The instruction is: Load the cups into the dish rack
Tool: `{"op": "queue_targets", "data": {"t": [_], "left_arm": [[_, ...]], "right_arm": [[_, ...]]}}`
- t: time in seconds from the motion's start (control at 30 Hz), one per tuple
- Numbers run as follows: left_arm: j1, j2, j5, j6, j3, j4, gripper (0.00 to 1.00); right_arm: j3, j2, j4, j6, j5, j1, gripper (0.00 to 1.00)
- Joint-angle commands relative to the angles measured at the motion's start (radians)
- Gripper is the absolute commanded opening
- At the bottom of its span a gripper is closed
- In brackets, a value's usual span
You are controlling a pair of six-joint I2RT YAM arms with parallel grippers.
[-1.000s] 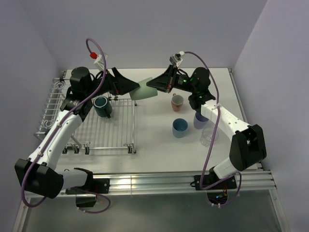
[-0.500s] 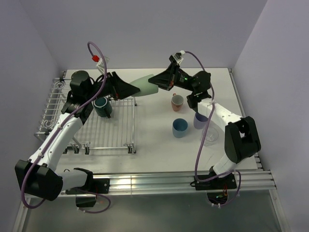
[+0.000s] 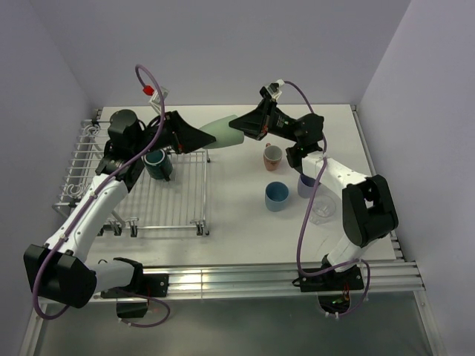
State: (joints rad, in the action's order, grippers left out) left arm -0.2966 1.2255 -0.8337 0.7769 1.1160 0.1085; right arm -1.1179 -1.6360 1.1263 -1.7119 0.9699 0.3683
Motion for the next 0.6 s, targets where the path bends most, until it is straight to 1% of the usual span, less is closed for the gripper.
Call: {"op": "queue_targets", "data": {"t": [0.0,0.33,0.43,0.5,0.53,0.57], "left_arm": [[-0.009,0.000,-0.016,0.012,-0.002,0.063,0.89],[-0.038,0.023,-0.002,0.016,0.005,0.071,0.83],[-0.039,0.029,0.007,0.015,0.011,0.068,0.75],[-0.041,0.031,0.021,0.015,0.016,0.057,0.66],[-0.042,0.032,0.024,0.013,0.022,0.054,0.61],[-0.044,0.032,0.025,0.013,0.024,0.053,0.49]], "right_arm": [[0.004,0.005,0.087,-0.005,-0.008,-0.002,0.00],[-0.003,-0.007,0.089,0.005,-0.007,0.006,0.00],[0.001,-0.008,0.090,0.008,-0.005,0.006,0.00],[0.007,-0.007,0.089,0.015,-0.004,0.006,0.00],[0.009,-0.007,0.084,0.017,-0.002,0.006,0.00],[0.009,-0.005,0.079,0.026,-0.002,0.006,0.00]]}}
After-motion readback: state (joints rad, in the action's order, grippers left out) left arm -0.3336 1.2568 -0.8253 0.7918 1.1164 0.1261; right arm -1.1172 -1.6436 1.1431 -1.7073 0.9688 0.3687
